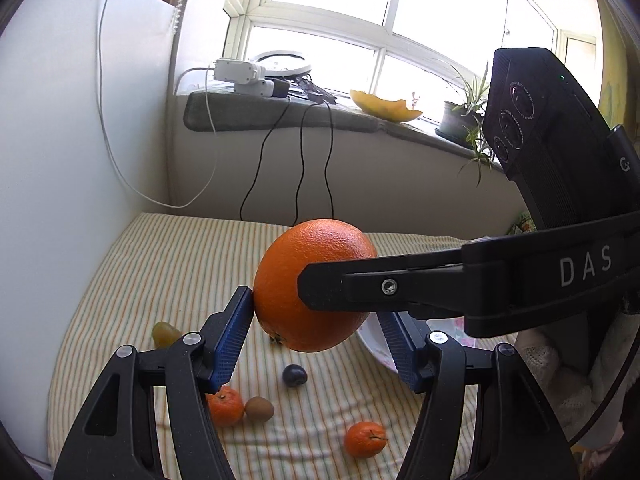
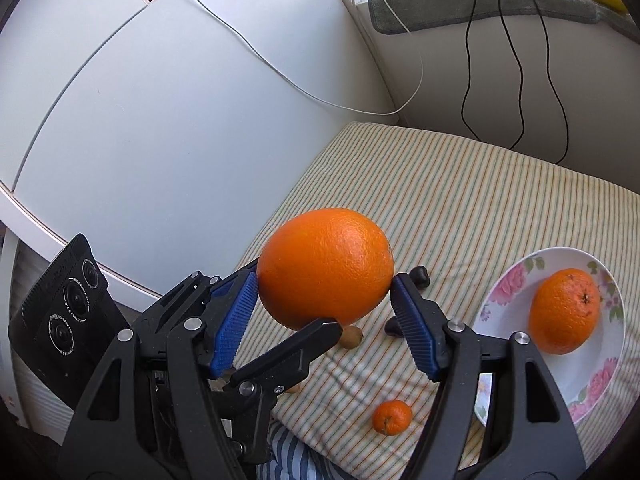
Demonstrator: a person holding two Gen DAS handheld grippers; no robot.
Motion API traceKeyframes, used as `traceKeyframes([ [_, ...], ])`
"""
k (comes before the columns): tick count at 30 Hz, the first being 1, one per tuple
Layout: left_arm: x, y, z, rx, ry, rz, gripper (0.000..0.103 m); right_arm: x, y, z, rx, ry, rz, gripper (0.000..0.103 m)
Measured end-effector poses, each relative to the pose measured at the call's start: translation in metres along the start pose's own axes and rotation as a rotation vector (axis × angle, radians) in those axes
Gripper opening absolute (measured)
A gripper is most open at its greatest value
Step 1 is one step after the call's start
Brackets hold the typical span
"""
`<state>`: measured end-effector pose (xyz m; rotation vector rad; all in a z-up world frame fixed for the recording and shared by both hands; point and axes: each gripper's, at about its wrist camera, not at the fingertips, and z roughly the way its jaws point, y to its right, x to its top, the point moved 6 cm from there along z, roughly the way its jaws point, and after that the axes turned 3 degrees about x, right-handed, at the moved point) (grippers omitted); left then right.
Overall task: Organize fruits
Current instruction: 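Lift the second orange with the right gripper and carry it to the plate, then set the orange beside the first one and open the right gripper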
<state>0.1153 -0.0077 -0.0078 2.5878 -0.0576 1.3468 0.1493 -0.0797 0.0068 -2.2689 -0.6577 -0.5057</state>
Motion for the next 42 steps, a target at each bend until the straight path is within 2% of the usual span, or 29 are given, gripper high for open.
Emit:
traceKeyframes([
  [8,-0.011,0.061,0.020,-0.076,-0.032,0.058,0.063,-0.035,0.047,-0.047,-0.046,0.031,0.079,0.072],
  [13,-0.019,0.093,0.036,-0.125,-0.051,0.061,0.063,-0.052,0.076,-0.072,-0.081,0.042,0.119,0.072],
  [22,-0.035,0.145,0.070,-0.185,-0.100,0.065,0.063,-0.072,0.135,-0.094,-0.133,0.050,0.187,0.072],
  [31,-0.048,0.168,0.098,-0.197,-0.168,0.073,0.059,-0.075,0.179,-0.100,-0.164,0.051,0.222,0.072],
  [42,-0.052,0.166,0.117,-0.161,-0.211,0.104,0.051,-0.065,0.198,-0.090,-0.119,0.068,0.248,0.070],
])
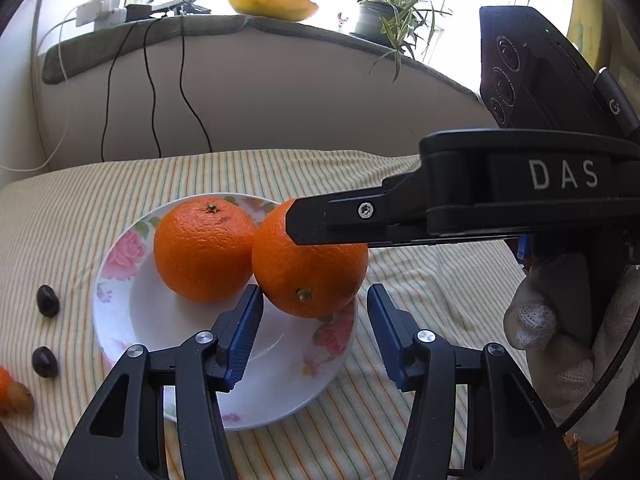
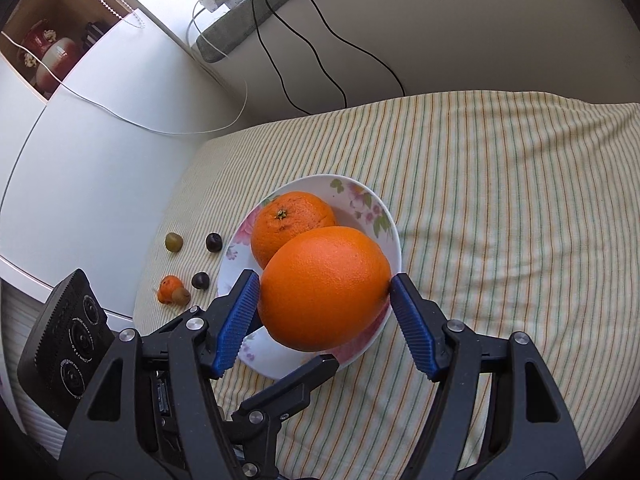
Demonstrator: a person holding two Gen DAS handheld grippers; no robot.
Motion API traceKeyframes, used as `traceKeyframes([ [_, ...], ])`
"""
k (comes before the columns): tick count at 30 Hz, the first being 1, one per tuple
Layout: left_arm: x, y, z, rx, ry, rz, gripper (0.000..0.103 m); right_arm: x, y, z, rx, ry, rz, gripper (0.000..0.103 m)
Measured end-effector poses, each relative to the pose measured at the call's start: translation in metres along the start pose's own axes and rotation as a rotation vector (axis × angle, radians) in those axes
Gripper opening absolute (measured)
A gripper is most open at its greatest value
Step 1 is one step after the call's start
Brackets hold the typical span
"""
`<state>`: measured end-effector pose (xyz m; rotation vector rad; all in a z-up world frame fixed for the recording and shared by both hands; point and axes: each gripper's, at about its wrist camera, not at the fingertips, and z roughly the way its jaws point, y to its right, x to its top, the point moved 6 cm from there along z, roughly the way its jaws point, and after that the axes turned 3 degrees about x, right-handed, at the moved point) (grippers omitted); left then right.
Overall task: Organize fruits
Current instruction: 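Set the orange beside the first one and open the right gripper, then move the right tool toward the tangerine near the plate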
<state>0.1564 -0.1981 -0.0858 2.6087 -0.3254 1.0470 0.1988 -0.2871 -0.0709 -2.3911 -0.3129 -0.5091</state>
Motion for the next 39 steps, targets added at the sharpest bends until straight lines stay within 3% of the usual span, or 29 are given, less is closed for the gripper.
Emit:
traceKeyframes([
  [15,-0.004,-0.011,-0.032,0.028,0.035,0.015,0.048,-0.002,-0.028,-0.017,-0.029,0.073,-0.097,0.072],
  [25,-0.022,-0.041,-0.076,0.065,0.090,0.003,0.048,-0.013,-0.043,-0.042,-0.072,0.196,-0.160,0.080],
  [31,-0.035,-0.071,-0.111,0.112,0.167,-0.041,0.048,-0.029,-0.063,-0.055,-0.065,0.280,-0.239,0.086],
  [39,-0.063,-0.116,-0.151,0.217,0.195,-0.072,0.048,-0.060,-0.106,-0.048,-0.079,0.263,-0.412,0.086],
])
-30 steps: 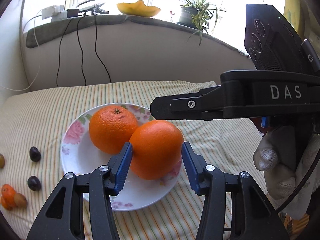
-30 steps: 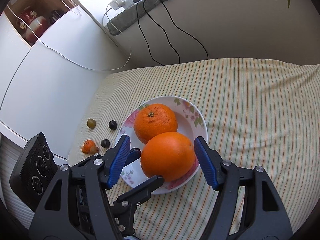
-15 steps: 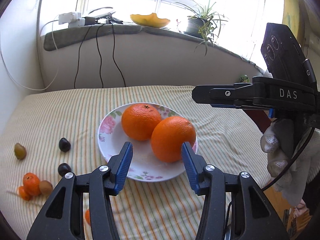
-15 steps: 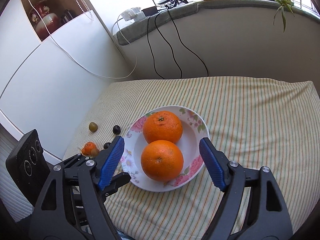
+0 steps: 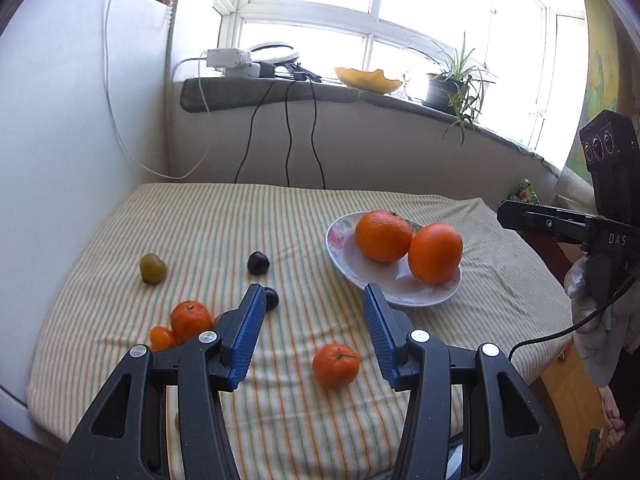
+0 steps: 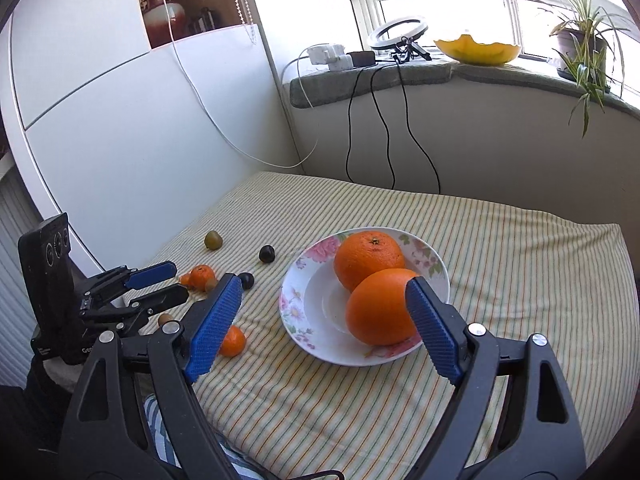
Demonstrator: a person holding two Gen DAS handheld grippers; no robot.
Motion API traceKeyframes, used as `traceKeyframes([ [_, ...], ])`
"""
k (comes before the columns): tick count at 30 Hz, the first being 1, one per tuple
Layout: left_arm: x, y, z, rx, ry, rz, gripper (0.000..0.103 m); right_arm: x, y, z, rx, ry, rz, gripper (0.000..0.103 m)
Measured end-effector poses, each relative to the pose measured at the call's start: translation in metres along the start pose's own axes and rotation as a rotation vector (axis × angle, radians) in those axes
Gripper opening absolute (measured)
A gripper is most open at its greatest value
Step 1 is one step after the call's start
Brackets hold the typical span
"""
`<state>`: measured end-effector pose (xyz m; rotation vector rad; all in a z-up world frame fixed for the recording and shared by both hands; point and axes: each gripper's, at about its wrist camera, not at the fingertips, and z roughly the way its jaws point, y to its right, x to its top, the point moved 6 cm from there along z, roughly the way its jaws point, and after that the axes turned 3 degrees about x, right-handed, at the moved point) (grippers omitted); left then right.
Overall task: Organize fruits
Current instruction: 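Move the right tool toward the tangerine near the plate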
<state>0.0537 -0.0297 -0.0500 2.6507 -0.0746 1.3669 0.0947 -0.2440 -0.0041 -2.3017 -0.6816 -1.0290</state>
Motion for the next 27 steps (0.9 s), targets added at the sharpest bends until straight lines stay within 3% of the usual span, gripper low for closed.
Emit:
traceKeyframes([
  [7,-0.043,-0.049,-0.016,0.074,-0.064,-0.086,0.047,-0.023,-0.043,0.021,0.073,-0.055,-0.071,0.085],
  [12,-0.069,-0.068,-0.014,0.089,-0.119,-0.137,0.040,-0.046,-0.068,0.051,0.118,-0.144,-0.118,0.074],
  [16,-0.076,-0.068,-0.008,0.093,-0.133,-0.132,0.039,-0.062,-0.081,0.076,0.137,-0.214,-0.141,0.062],
  [27,-0.086,-0.078,0.002,0.087,-0.160,-0.141,0.034,-0.074,-0.090,0.113,0.119,-0.290,-0.164,0.057],
])
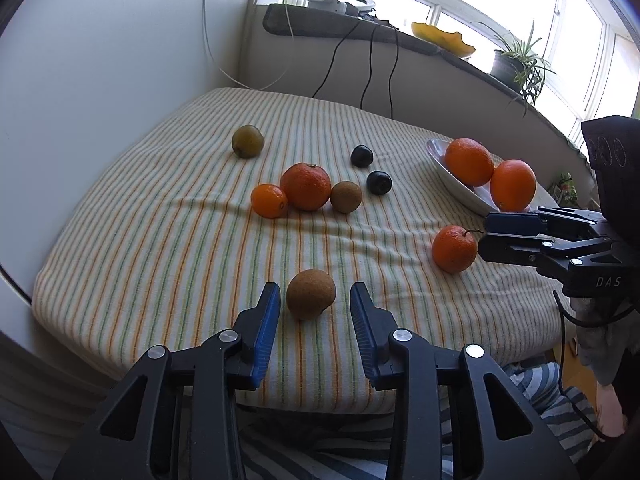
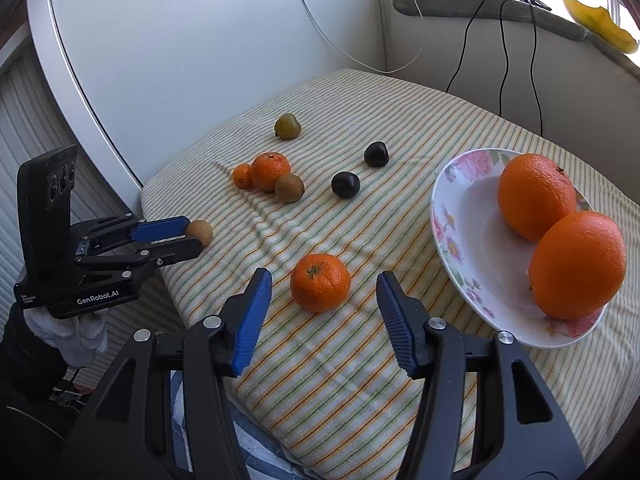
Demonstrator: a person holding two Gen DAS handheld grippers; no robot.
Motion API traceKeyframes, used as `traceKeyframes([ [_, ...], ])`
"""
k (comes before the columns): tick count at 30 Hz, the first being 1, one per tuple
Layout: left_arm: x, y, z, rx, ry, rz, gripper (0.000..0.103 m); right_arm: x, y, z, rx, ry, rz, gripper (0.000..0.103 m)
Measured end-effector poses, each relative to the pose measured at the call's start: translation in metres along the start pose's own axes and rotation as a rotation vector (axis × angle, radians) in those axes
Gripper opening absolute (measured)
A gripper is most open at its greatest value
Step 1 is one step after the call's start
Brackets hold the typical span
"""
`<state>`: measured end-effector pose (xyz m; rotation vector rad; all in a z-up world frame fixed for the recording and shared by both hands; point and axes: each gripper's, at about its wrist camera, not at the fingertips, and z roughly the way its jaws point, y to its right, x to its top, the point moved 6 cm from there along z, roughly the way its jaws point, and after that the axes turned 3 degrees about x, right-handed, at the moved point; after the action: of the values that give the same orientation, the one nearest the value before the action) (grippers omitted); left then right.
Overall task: Organize fruits
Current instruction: 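Close the right gripper on the tangerine while the left gripper holds a brown kiwi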
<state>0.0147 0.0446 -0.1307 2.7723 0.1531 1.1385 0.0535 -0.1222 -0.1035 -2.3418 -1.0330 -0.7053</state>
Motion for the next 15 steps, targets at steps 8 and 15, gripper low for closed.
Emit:
traceKeyframes([
  [8,-0.001,0.000,0.006,-0.002,-0.013,0.008,0.025,-0.003,0.001,0.021,-0.007,-0.045,-0.009,0.045],
  [15,0.002,0.000,0.008,-0.002,-0.008,0.014,0.025,-0.001,0.000,0.025,0.007,-0.048,-0.007,0.039],
])
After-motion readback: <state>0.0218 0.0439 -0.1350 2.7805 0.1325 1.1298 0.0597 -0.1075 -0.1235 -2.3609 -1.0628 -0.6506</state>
